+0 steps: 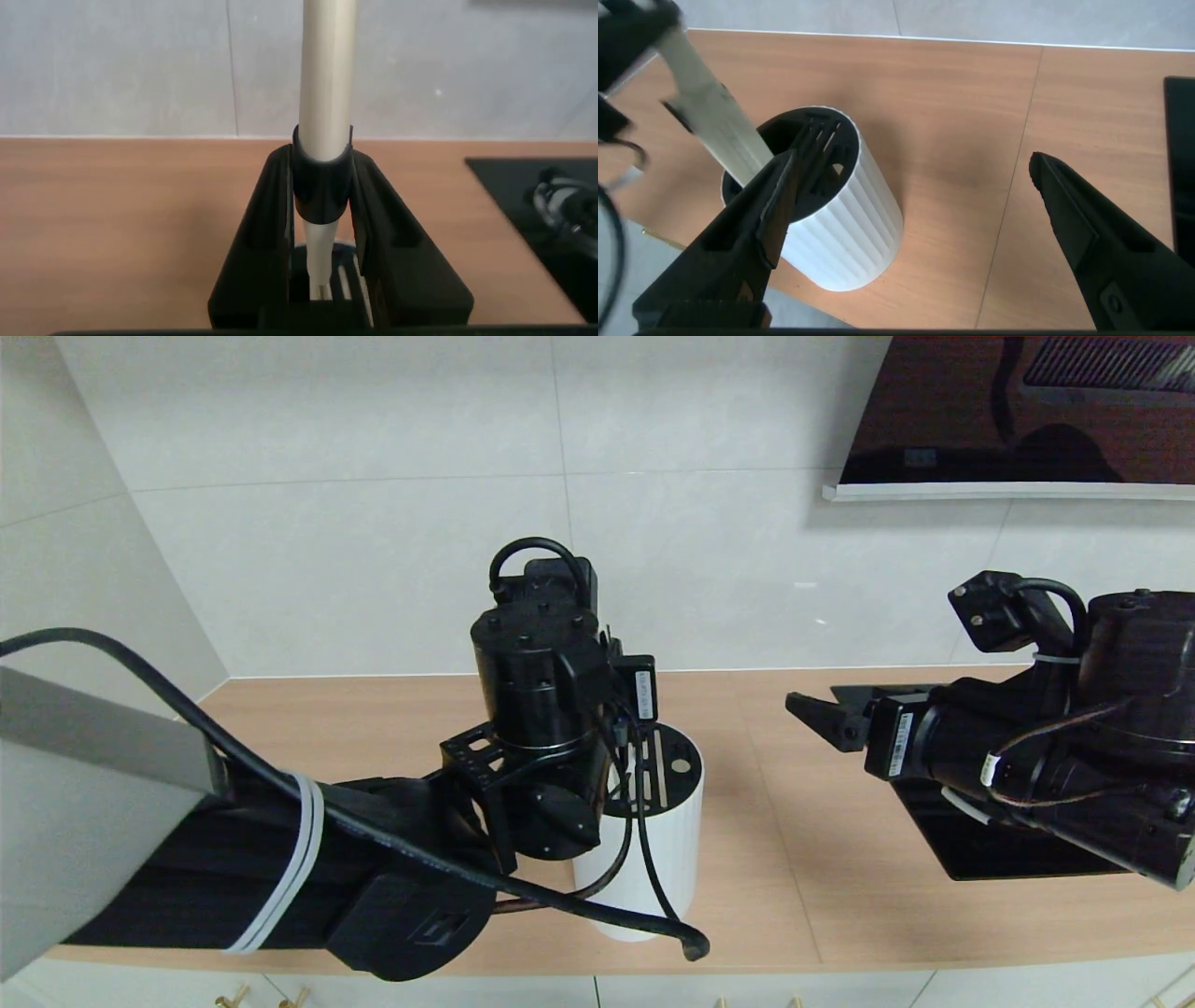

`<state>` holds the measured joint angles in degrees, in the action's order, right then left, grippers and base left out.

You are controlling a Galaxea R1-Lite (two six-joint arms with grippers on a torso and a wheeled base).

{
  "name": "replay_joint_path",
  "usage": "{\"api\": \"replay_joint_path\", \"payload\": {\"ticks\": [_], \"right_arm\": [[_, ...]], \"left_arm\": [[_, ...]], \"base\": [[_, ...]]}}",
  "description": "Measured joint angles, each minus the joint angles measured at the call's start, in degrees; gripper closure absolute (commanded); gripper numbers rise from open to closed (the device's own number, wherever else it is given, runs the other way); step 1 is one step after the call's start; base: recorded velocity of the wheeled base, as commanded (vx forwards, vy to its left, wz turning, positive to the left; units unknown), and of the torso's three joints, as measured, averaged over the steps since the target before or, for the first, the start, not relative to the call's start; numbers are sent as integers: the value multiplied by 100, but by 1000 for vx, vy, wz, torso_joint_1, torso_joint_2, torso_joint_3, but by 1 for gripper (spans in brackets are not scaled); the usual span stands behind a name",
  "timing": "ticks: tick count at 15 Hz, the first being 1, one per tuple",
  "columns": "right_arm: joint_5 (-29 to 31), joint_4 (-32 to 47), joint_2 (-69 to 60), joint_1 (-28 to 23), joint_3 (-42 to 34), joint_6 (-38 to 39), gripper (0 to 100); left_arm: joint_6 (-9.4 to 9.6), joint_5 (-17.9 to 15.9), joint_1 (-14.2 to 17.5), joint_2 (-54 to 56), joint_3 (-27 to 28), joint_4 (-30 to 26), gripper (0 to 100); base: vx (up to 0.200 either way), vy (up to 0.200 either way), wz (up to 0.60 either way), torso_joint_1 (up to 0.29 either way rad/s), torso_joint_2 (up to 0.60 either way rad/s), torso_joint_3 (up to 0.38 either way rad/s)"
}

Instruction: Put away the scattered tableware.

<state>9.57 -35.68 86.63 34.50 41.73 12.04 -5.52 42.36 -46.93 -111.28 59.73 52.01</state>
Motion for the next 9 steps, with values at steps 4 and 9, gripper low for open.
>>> {"api": "replay_joint_path", "payload": {"ticks": [4,9], "right_arm": [[0,2,2,4,2,2,0],[0,5,2,1,0,0,0]], "left_arm": [[0,0,-28,-127,-61,-2,100],[5,0,-105,-341,-213,-50,100]], "base": [[0,0,0,0,0,0],[0,0,0,0,0,0]]}}
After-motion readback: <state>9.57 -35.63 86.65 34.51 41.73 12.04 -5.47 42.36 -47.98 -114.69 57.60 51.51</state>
